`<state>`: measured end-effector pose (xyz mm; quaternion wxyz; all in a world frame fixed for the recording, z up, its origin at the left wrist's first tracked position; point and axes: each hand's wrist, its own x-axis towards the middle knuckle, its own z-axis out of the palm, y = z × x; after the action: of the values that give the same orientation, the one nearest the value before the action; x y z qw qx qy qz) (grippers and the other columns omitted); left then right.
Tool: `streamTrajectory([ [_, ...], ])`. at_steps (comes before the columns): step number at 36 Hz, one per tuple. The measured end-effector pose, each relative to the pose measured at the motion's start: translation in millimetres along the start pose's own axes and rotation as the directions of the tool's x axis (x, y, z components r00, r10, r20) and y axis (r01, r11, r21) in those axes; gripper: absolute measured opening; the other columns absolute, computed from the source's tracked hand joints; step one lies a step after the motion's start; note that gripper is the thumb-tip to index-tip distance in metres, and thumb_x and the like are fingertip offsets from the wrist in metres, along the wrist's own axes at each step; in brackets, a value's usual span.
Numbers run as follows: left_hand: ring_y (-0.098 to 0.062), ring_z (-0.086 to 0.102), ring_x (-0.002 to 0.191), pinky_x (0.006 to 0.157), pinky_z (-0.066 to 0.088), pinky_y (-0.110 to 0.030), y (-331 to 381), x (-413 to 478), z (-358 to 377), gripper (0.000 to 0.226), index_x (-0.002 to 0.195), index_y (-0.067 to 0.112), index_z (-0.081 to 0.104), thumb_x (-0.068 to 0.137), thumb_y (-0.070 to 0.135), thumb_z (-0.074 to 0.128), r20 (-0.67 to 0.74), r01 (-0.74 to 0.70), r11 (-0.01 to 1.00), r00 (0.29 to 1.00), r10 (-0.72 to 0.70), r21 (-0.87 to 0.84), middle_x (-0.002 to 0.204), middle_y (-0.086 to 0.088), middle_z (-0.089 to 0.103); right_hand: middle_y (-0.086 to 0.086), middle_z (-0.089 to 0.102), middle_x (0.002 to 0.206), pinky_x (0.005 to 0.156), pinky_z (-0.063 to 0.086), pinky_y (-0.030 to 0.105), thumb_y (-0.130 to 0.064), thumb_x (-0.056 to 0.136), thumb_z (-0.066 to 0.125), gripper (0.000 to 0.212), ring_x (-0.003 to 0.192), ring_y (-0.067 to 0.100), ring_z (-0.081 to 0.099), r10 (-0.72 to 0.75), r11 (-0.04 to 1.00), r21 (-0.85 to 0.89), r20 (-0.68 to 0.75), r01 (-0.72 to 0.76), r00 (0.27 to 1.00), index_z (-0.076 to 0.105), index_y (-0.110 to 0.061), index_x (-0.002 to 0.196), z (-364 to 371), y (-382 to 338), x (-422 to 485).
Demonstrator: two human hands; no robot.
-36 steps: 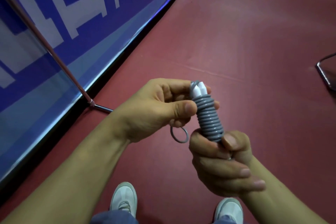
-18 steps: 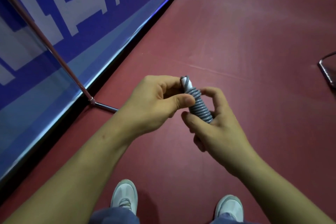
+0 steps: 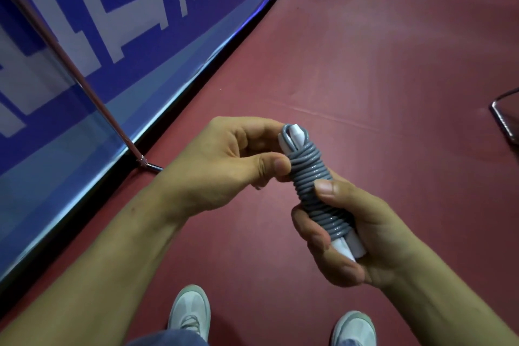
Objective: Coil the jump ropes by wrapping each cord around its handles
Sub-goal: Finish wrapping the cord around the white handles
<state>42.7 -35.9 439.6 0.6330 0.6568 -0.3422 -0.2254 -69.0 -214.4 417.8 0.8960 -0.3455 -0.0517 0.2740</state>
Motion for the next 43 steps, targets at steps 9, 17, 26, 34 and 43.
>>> streamTrajectory([
  [9,-0.033,0.06,0.069,0.063,0.049,-0.033,-1,0,0,0.038,0.117,-0.001,0.065,0.084,0.018,0.071,0.047,0.033,0.991,0.999,-0.027,-0.131,0.079,-0.021,0.069,0.014,0.042,0.063,0.034,0.038,0.023,-0.027,0.102,0.044,0.028,0.035,0.025,0.043,0.03,0.924,0.353,0.313,-0.146,0.949,0.038,-0.008,0.121,-2,13,10],
  [17,-0.018,0.067,0.078,0.073,0.053,-0.036,-8,1,10,0.063,0.145,0.008,0.047,0.085,0.017,0.065,-0.043,0.037,0.993,0.998,-0.043,-0.112,0.106,-0.01,0.075,0.013,0.043,0.059,0.03,0.036,0.019,-0.031,0.101,0.042,0.025,0.024,0.018,0.034,0.017,0.888,0.434,0.308,-0.156,0.951,0.039,-0.009,0.114,-2,11,11],
  [26,-0.027,0.056,0.082,0.069,0.048,-0.029,-10,2,18,0.032,0.118,0.01,0.067,0.087,0.018,0.066,-0.14,0.017,0.986,0.989,-0.041,-0.167,0.107,-0.041,0.063,0.019,0.061,0.071,0.036,0.049,0.025,-0.043,0.086,0.072,0.043,0.038,0.022,0.054,0.132,0.97,0.208,0.002,-0.129,0.991,0.063,-0.001,0.093,-11,0,6],
  [34,-0.013,0.066,0.083,0.082,0.057,-0.033,-18,6,24,0.015,0.094,0.013,0.069,0.089,-0.001,0.072,-0.257,0.029,0.997,0.966,-0.009,0.075,0.097,-0.015,0.073,-0.001,0.072,0.089,0.066,0.055,0.031,-0.031,0.075,0.087,0.041,0.073,0.011,0.064,-0.378,0.509,-0.813,-0.507,-0.284,0.775,0.061,-0.026,0.106,7,-2,15],
  [43,-0.017,0.058,0.067,0.059,0.05,-0.035,-11,3,21,0.018,0.101,0.02,0.075,0.083,0.02,0.076,-0.165,-0.055,0.998,0.985,0.051,-0.015,0.083,-0.017,0.071,0.01,0.045,0.064,0.046,0.033,0.031,-0.01,0.095,0.063,0.023,0.051,0.021,0.041,-0.306,0.77,-0.626,-0.529,-0.12,0.792,0.058,-0.02,0.075,16,0,14],
])
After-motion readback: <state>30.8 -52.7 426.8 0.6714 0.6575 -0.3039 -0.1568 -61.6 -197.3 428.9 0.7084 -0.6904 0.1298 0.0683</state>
